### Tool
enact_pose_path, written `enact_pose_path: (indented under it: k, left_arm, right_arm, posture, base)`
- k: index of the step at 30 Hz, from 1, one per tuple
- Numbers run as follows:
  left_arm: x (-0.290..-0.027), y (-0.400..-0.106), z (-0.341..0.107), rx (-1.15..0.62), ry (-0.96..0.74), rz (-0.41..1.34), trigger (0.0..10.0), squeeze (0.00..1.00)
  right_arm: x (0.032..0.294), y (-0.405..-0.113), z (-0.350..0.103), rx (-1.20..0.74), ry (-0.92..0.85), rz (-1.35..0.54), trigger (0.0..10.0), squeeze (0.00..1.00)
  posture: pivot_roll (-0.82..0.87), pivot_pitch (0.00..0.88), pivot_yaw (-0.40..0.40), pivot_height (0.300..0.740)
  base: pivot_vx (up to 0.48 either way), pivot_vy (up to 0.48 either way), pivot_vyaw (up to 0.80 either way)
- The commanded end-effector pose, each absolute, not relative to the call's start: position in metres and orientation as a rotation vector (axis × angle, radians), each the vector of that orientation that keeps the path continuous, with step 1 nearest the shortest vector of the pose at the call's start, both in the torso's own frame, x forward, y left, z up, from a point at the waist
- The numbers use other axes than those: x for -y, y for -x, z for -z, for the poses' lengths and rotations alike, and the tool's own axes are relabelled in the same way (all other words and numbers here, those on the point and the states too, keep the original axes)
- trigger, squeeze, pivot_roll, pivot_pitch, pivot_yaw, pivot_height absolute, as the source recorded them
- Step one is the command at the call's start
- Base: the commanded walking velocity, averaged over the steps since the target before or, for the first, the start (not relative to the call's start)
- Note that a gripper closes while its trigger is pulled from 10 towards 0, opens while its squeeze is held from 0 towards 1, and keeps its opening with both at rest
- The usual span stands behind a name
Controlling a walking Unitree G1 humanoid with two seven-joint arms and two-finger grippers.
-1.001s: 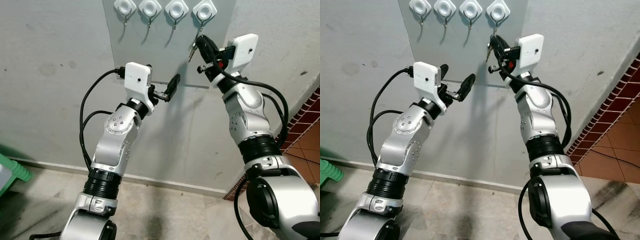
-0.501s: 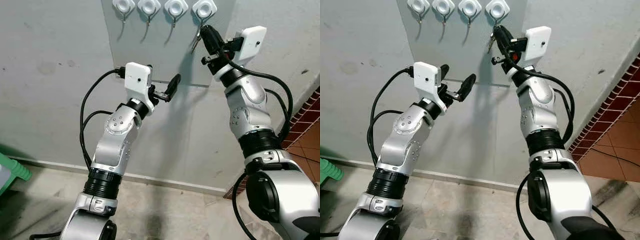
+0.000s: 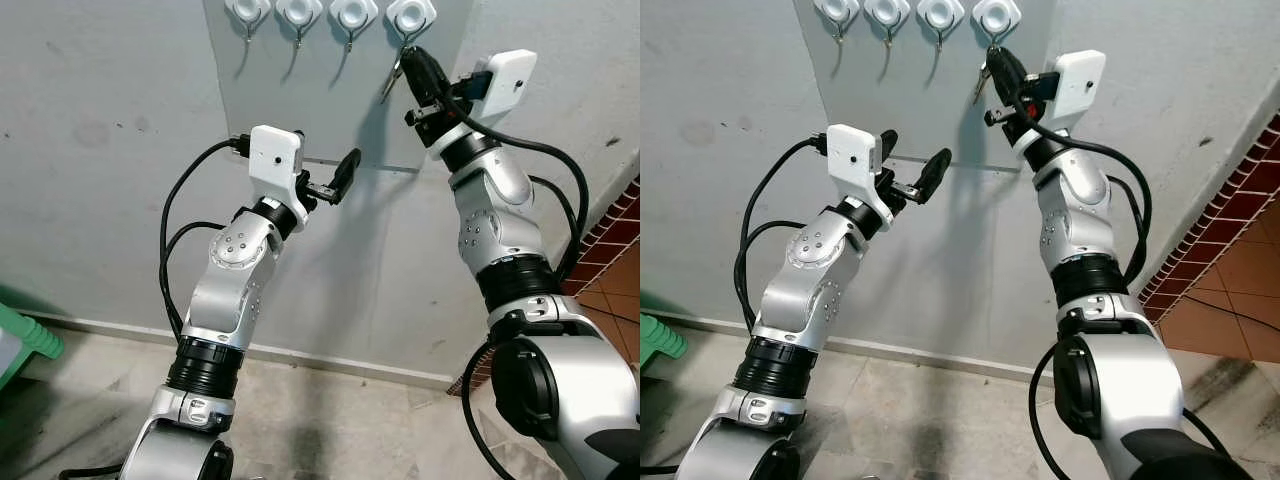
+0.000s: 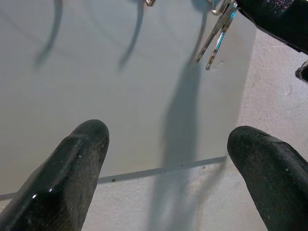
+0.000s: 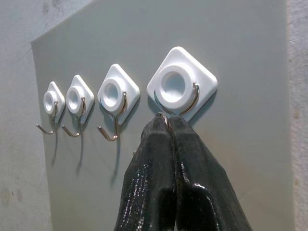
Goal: Hang keys on a hook
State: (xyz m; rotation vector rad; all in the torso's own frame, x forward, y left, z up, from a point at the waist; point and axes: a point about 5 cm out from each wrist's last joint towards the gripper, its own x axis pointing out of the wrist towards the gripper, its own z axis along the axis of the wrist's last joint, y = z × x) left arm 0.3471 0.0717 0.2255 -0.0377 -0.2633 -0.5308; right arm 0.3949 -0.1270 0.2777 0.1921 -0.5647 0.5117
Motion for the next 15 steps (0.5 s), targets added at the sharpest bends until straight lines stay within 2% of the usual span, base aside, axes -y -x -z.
enact_pose_path:
  k: [1,7,15]
  left_arm:
    - [-0.0716,-0.3456,-0.2286,0.272,0.040,0.532,10.0,0.00]
    - [-0.0715,-0.3459,-0.2290,0.272,0.043,0.530,10.0,0.00]
    - [-0.0724,-0.3459,-0.2300,0.275,0.048,0.523,10.0,0.00]
  right_arm:
    - [0.1256,-0.3960,-0.2851,0.581,-0.214,-0.519,10.0,0.00]
    - [0.1257,-0.3970,-0.2863,0.577,-0.257,-0.523,10.0,0.00]
    - [0.1252,-0.4017,-0.2807,0.505,-0.448,-0.534,10.0,0.00]
  posture:
    - [-0.02,0.075,-0.008,0.740]
    - [-0.02,0.074,-0.010,0.740]
    - [-0.02,0.078,-0.011,0.740]
  base:
    - [0.000,0.000,0.00]
    - [0.000,0.000,0.00]
    - [0.000,0.000,0.00]
